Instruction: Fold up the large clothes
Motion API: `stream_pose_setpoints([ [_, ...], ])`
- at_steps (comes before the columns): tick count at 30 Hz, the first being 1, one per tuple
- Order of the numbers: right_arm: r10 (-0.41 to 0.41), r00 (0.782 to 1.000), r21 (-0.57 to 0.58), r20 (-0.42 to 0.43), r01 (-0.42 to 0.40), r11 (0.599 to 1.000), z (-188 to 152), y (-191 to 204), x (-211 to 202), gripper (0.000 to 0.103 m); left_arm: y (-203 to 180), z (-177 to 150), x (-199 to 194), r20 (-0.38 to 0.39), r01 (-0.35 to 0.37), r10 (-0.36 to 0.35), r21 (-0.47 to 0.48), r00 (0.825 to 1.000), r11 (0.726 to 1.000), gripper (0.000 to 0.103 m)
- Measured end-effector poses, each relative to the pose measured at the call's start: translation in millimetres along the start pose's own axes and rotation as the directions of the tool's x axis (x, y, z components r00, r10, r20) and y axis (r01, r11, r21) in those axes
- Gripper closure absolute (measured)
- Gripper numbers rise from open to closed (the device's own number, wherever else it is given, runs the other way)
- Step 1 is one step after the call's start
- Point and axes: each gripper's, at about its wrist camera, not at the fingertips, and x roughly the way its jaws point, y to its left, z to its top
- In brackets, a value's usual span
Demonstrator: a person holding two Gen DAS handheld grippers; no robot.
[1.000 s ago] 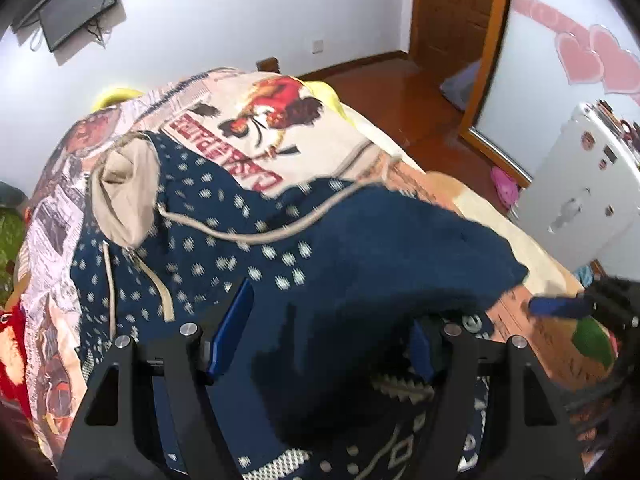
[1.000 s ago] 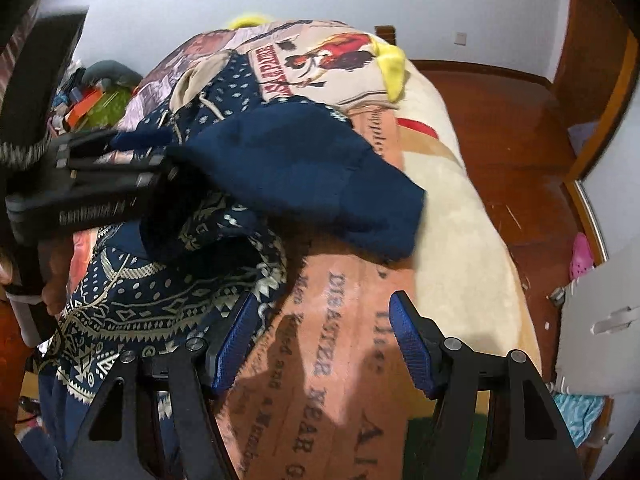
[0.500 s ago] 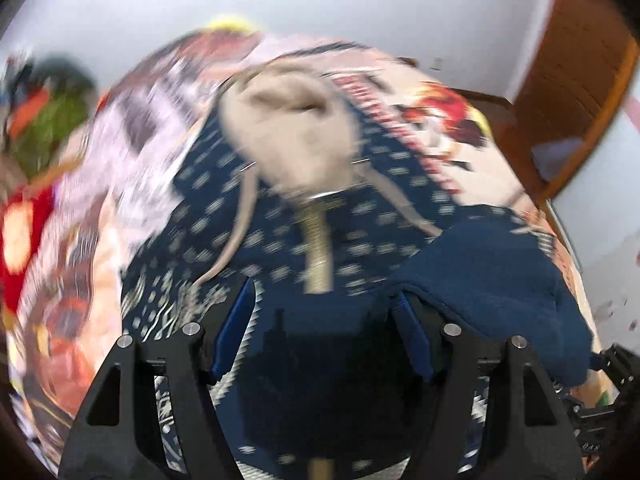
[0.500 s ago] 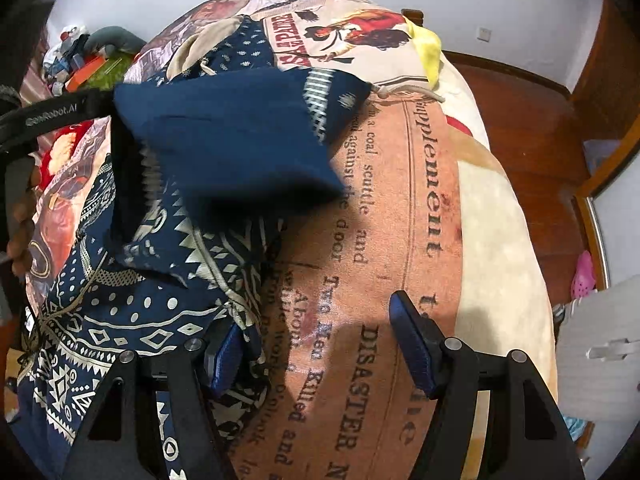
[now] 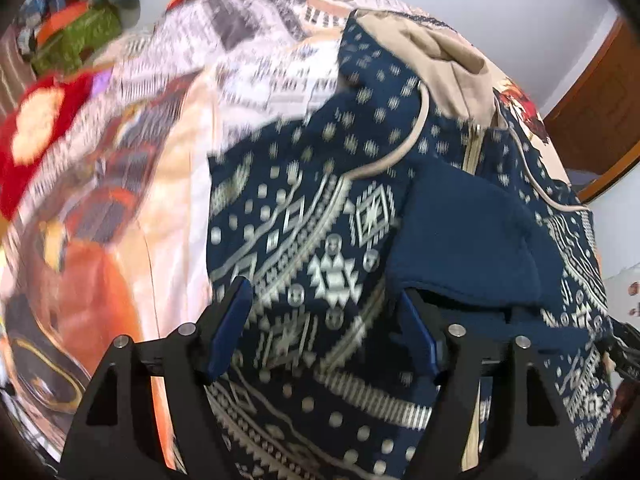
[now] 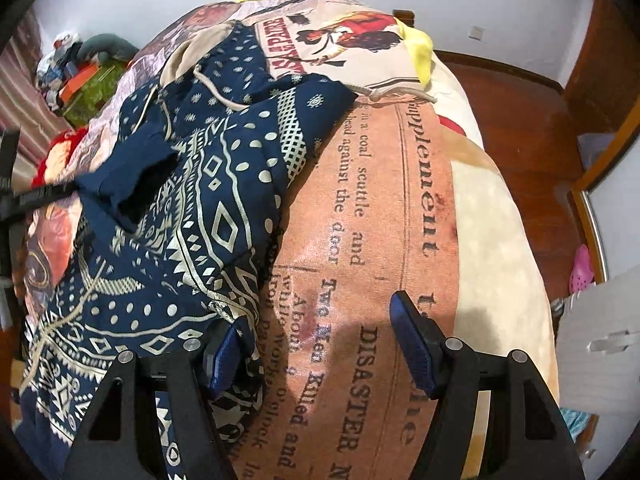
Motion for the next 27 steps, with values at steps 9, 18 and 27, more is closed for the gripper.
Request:
stream_pose_setpoints([
  [9,-0.036,0.999,-0.075,0.025,0.038,0.996,-11.3,18.4,-27.1,0.036,-28.9,-34.2,-29.7,-0.033,-0.004,0.014,0.269,0.999,0.963,0.030],
  [18,-0.076,0.995,-0.200,0.068,0.088,0.976,-13.0,48.0,-31.4,0.036,-114.7,-23.3,-12.3,-0.022,0.003,0.008,0.453,1.000,0.892,0.024],
  [27,-0.110,0.992,-0.291,0.054,0.121,0.949,5.6,76.0,-0.6,0.036,-171.6,-10.4,25.5,0.096,-0.131,0.092,0.568,0.991,0.812,0.026],
])
